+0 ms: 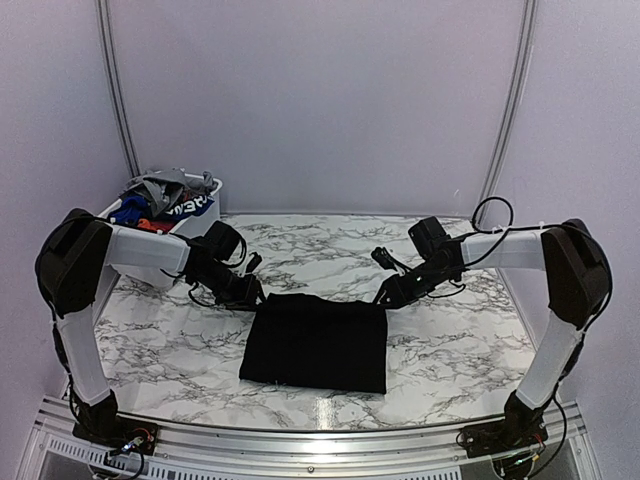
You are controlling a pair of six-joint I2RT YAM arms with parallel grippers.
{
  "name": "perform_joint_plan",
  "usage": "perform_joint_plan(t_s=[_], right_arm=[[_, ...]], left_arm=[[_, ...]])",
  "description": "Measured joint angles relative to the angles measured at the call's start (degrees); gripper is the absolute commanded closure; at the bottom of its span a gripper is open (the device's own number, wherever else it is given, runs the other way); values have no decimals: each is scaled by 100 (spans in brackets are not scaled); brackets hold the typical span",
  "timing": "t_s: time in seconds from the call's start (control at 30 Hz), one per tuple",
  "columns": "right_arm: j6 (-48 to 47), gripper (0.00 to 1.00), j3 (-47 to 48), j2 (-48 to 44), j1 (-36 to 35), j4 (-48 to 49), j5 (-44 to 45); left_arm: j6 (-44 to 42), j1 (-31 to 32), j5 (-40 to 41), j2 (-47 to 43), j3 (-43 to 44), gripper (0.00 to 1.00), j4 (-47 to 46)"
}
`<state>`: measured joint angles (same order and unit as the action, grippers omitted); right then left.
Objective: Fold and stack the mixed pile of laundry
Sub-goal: Adjust the square-folded T-shirt at the center of the board.
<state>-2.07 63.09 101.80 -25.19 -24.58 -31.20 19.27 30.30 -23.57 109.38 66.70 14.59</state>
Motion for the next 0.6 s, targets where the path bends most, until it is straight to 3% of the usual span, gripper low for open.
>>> perform_joint_plan(t_s=[0.23, 0.37, 0.47, 0.6], right_arm=[[-24, 61, 4, 85, -20, -57, -20], [-79, 76, 7, 153, -111, -133, -24], [-96, 78, 9, 153, -146, -164, -24], [-94, 60, 28, 142, -149, -245, -17]], left_arm=[[15, 0, -7, 0, 0, 64, -4], [61, 0, 0, 0, 0, 75, -9], [107, 0, 2, 0, 0, 81, -22], [107, 0, 2, 0, 0, 81, -35]])
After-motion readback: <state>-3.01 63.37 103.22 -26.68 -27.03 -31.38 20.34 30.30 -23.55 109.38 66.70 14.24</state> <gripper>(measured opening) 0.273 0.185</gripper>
